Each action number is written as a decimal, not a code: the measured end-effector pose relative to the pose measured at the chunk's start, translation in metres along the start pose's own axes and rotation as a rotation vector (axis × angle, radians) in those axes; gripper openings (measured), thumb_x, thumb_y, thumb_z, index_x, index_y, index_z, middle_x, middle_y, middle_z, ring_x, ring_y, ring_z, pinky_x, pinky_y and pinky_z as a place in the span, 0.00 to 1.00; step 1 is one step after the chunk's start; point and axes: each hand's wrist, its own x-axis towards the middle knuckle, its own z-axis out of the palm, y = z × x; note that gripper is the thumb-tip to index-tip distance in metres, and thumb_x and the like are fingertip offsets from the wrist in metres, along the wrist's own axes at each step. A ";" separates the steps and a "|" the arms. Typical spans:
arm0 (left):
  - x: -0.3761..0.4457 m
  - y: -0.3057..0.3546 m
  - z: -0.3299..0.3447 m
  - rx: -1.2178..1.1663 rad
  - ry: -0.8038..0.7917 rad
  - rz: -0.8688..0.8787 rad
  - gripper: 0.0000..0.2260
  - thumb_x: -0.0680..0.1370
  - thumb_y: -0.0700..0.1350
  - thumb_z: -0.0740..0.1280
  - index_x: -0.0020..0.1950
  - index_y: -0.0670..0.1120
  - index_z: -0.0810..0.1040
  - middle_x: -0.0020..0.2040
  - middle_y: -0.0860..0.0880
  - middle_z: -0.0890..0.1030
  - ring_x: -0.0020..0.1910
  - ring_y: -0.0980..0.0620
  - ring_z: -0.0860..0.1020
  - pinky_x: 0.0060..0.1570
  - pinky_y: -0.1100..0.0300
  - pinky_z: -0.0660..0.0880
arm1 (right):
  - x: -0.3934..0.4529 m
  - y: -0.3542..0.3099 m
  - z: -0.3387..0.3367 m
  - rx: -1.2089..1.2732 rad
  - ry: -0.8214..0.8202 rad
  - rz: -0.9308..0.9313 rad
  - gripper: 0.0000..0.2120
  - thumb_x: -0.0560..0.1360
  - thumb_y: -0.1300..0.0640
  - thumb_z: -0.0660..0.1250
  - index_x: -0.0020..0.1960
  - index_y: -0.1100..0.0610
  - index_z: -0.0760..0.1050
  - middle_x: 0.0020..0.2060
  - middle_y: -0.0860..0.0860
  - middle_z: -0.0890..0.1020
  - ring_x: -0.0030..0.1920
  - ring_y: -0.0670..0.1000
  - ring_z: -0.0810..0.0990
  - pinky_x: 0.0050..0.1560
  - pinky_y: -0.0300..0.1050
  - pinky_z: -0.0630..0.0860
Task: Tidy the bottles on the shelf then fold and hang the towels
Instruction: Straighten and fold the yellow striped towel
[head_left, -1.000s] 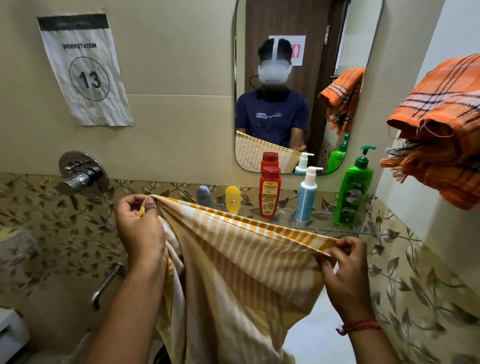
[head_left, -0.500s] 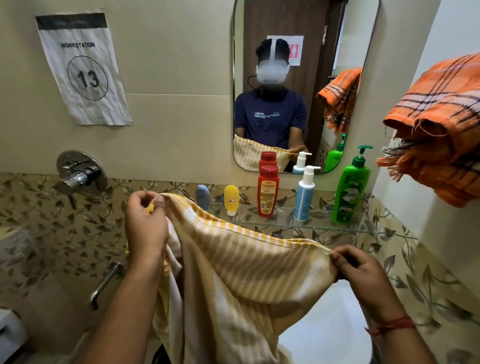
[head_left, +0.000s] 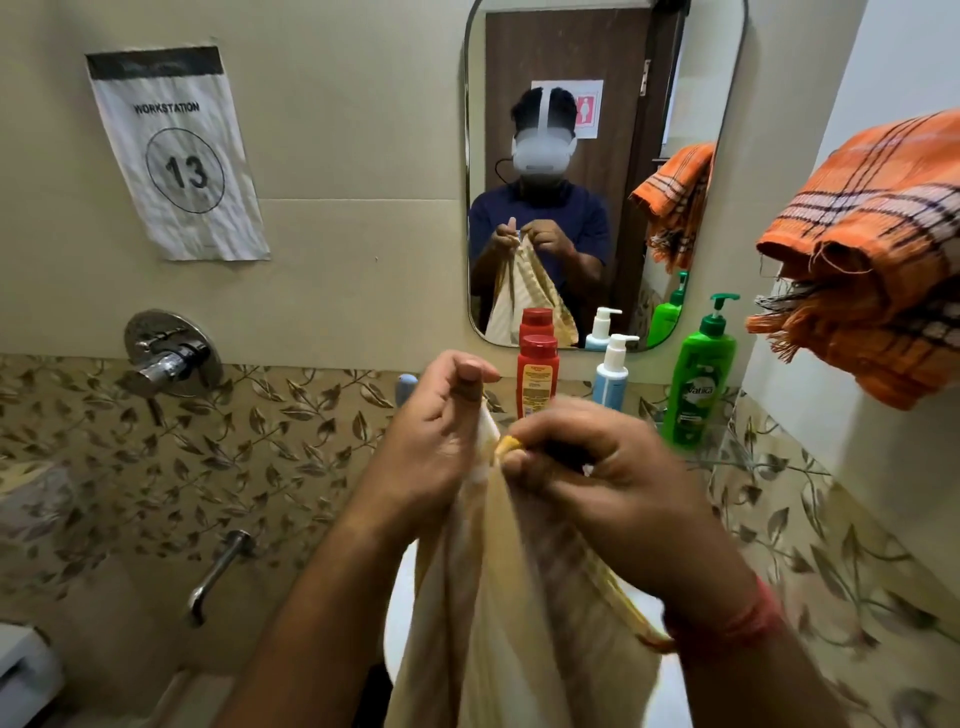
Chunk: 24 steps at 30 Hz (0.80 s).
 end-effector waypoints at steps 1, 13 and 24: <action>-0.004 0.003 0.004 -0.052 -0.021 0.000 0.16 0.79 0.61 0.54 0.54 0.54 0.76 0.45 0.50 0.79 0.42 0.55 0.77 0.41 0.57 0.75 | 0.002 0.001 0.009 -0.102 0.051 -0.007 0.02 0.75 0.53 0.72 0.46 0.50 0.83 0.41 0.45 0.77 0.42 0.46 0.77 0.40 0.36 0.75; -0.051 -0.004 0.013 -0.278 0.079 -0.041 0.07 0.78 0.36 0.69 0.49 0.48 0.80 0.43 0.46 0.82 0.44 0.52 0.82 0.43 0.59 0.80 | -0.026 0.001 0.041 -0.148 0.413 0.085 0.02 0.74 0.57 0.72 0.46 0.54 0.82 0.40 0.44 0.80 0.43 0.42 0.79 0.40 0.31 0.75; -0.092 -0.006 0.029 -0.224 0.164 -0.106 0.02 0.77 0.42 0.71 0.49 0.47 0.83 0.46 0.48 0.85 0.49 0.51 0.84 0.50 0.56 0.81 | -0.056 0.002 0.059 -0.152 0.486 0.196 0.05 0.74 0.57 0.72 0.42 0.53 0.76 0.36 0.44 0.79 0.39 0.44 0.78 0.36 0.35 0.74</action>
